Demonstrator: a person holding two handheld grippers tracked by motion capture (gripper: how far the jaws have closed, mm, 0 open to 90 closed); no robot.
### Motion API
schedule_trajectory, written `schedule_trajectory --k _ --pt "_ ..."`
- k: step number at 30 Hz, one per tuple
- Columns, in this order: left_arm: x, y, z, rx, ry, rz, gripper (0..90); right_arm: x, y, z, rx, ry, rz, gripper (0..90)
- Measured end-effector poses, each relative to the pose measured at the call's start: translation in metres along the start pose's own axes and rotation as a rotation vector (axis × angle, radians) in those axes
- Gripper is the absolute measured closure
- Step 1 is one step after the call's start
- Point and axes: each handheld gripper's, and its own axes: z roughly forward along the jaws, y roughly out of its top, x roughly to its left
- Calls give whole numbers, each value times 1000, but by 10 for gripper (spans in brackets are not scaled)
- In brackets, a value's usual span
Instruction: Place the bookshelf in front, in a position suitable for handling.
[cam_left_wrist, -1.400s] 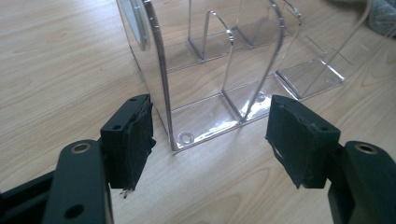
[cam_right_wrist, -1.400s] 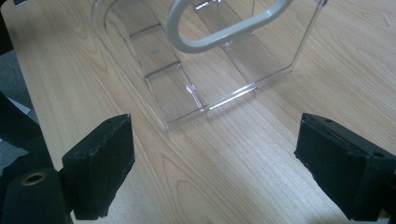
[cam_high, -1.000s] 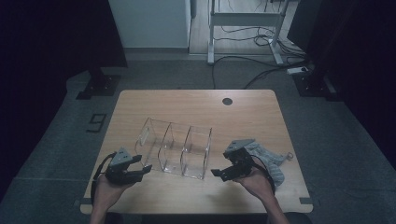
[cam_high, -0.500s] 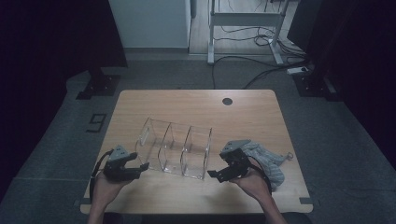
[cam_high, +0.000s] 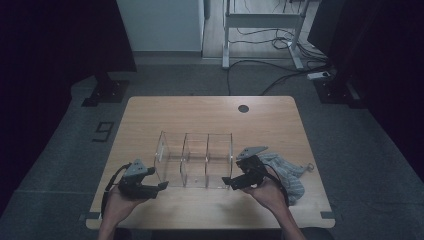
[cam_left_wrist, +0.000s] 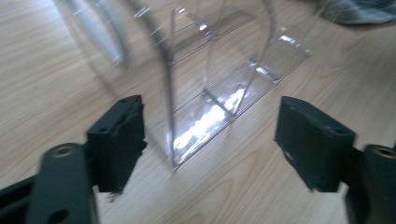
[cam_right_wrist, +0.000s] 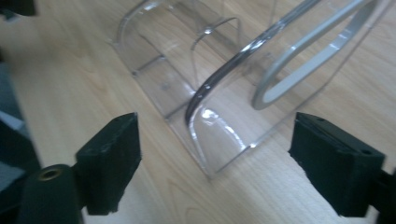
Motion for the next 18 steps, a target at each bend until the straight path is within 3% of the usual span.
schedule_trajectory --k 6,8,18 --pt "19 -15 -8 -1 68 -57 146 -6 1 3 1 -74 18 315" --pt "24 -16 -9 2 87 -62 140 -9 0 3 1 -70 28 349" --pt "38 -14 -7 -23 102 -17 118 -24 0 -7 -5 -110 30 615"
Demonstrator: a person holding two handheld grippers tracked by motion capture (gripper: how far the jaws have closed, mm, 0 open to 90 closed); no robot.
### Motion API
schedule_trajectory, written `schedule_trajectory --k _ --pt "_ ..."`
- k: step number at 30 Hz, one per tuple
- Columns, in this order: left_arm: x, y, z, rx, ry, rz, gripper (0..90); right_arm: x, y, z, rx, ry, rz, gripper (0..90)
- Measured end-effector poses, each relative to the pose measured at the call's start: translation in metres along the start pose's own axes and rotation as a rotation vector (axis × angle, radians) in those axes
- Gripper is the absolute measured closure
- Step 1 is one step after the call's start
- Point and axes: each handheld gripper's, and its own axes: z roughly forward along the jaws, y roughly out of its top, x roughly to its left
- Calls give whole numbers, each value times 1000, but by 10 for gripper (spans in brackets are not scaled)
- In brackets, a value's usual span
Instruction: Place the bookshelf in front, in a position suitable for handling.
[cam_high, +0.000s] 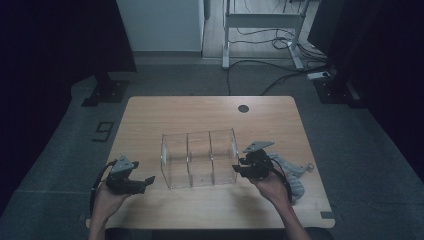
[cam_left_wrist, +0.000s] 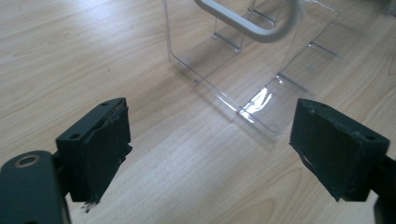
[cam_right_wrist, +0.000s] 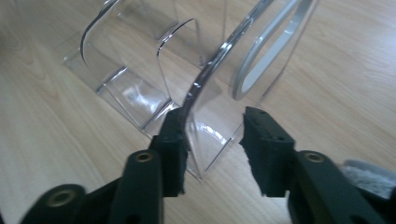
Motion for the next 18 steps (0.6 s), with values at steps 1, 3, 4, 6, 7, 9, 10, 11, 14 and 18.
schedule_trajectory --k 1,3,4,6,7,9,10,11,14,18 --pt "1 1 1 -7 4 5 114 -2 0 0 -5 0 1 641" --pt "2 1 3 -18 4 8 101 -7 -1 -1 -7 -4 6 677" --pt "2 2 4 -27 1 8 98 -10 -1 -1 -8 -3 12 700" --pt "3 3 7 -40 -16 -3 98 -14 -1 -2 -9 -9 23 734" --pt "2 4 8 -44 -20 -8 99 -16 -1 -2 -7 -16 28 742" --pt "1 5 10 -48 -26 -19 99 -21 0 -3 -8 -23 37 755" --pt "0 6 12 -44 -25 -25 93 -23 0 -3 -9 -22 45 760" --pt "-1 7 13 -36 -18 -28 78 -25 0 -3 -9 -23 48 767" --pt "-4 9 16 -20 -8 -26 37 -30 0 -4 -8 -48 53 793" --pt "-6 13 16 -33 -23 -38 36 -36 -2 -4 -20 -72 52 819"
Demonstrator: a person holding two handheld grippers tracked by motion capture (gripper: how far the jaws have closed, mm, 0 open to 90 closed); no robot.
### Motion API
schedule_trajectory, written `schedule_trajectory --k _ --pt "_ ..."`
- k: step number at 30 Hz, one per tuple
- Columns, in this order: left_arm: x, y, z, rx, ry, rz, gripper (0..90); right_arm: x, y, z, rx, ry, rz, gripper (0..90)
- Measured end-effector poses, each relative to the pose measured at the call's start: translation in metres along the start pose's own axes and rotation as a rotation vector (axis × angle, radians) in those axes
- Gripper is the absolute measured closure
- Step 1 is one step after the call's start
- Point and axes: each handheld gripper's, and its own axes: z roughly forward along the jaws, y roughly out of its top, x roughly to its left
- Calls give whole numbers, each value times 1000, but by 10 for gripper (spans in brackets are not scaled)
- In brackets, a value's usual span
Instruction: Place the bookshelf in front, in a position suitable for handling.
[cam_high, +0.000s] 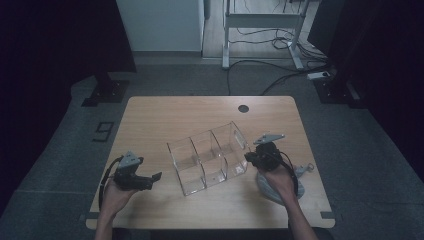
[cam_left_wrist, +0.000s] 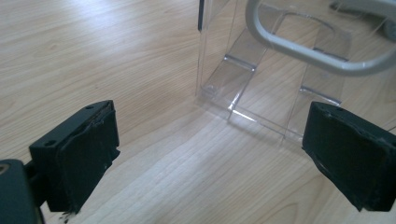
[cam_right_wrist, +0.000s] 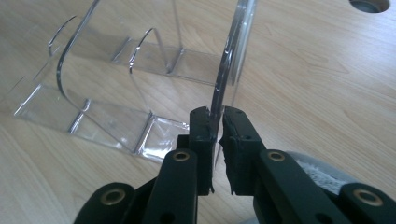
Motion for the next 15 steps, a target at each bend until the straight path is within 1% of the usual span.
schedule_trajectory --k 4,6,8,10,12,15 --pt "-3 3 -3 -21 -24 2 30 -2 0 0 -5 -2 -5 829" --pt "-3 4 -5 -28 -25 8 21 -2 0 1 -6 -6 -20 832" --pt "-3 3 -7 -34 -33 3 20 -1 1 2 -9 -5 -21 834" --pt "-3 3 -8 -39 -37 2 18 -1 1 3 -9 0 -24 835" --pt "-3 3 -8 -43 -43 6 17 0 2 4 -6 14 -35 835" --pt "-5 4 -10 -58 -55 20 16 2 4 7 -10 28 -36 838"
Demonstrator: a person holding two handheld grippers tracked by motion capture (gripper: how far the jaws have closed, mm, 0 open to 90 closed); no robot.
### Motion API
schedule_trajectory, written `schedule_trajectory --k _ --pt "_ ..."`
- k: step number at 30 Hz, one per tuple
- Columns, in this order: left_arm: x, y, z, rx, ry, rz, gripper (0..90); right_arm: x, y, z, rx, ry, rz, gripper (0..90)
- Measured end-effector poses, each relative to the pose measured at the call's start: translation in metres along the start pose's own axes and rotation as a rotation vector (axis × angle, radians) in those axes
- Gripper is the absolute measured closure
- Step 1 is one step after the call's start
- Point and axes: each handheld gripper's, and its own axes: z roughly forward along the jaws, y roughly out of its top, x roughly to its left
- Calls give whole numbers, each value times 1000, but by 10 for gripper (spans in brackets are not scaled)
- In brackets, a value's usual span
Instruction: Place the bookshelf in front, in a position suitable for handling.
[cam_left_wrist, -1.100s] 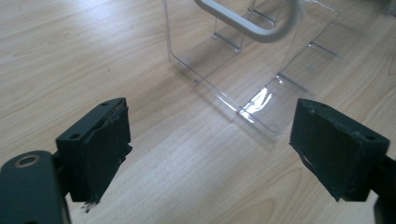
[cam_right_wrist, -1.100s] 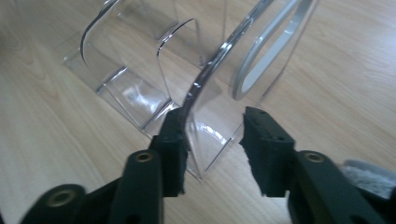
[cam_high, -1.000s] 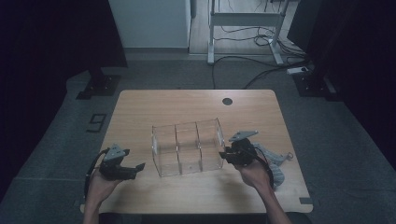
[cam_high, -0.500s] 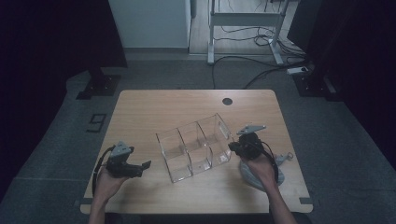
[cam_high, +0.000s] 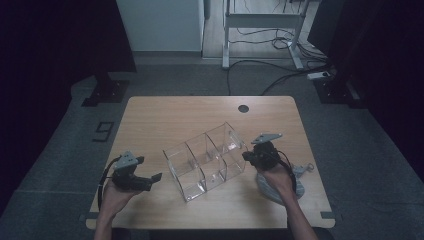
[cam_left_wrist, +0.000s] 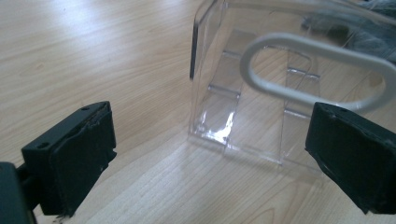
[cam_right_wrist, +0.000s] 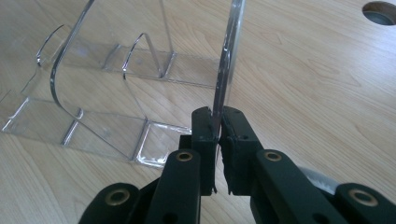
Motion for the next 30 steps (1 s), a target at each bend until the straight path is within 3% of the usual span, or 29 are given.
schedule_trajectory --k 13,25,30 --pt "-6 3 -3 -36 -41 45 62 4 11 11 7 36 -26 852" --pt "-15 4 5 5 -54 110 124 7 23 23 19 31 -64 862" --pt "-15 4 8 17 -55 108 143 8 25 26 17 43 -71 862"
